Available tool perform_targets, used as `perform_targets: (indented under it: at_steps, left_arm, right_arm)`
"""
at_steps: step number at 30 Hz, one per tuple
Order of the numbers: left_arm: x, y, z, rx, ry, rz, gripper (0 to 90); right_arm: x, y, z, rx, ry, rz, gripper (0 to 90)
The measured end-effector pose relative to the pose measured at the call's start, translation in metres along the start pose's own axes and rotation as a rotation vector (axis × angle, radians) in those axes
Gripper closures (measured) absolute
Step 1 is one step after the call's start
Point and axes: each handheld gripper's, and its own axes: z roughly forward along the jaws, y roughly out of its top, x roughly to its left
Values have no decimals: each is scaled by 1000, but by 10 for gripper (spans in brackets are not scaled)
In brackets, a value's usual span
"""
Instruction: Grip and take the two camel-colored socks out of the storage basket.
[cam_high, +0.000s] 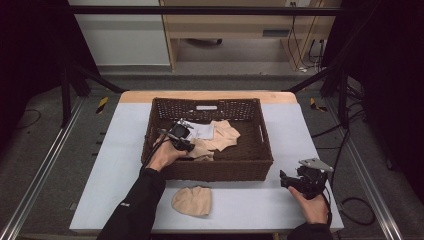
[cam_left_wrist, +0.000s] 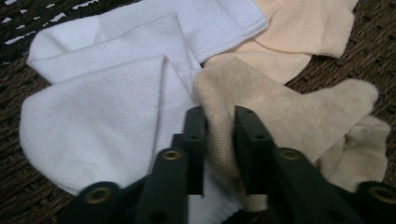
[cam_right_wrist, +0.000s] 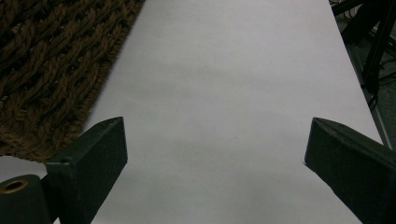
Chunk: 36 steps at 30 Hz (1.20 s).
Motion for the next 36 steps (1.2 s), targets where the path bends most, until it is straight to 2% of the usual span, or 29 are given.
perform_targets:
  at_steps: [2, 4, 7, 12, 15, 22, 27, 30, 36]
  left_arm:
    - [0, 0, -1, -4, 3, 9, 822]
    - [0, 0, -4, -30, 6, 8, 838]
    - [0, 0, -11, -104, 0, -1, 844]
    - [-1, 2, -25, -231, -28, 23, 848]
    - [-3, 3, -33, -294, -23, 36, 849]
    - [-6, 9, -55, -441, -34, 27, 849]
    - [-8, 14, -72, -519, -4, 52, 850]
    - [-7, 15, -81, -564, -16, 15, 850]
    - [-13, 20, -100, -614, -18, 24, 850]
  right_arm:
    - [0, 0, 0, 1, 0, 1, 61]
    - [0, 0, 0, 0, 0, 1, 61]
    - [-1, 0, -1, -1, 1, 7, 61]
    - [-3, 0, -1, -3, -4, 10, 61]
    - [-3, 0, -1, -4, -4, 10, 61]
    - [-2, 0, -1, -8, -6, 11, 61]
    - [-2, 0, -2, -13, -6, 9, 61]
    - [-2, 0, -2, -13, -7, 12, 61]
    - [-2, 0, -2, -16, -9, 8, 61]
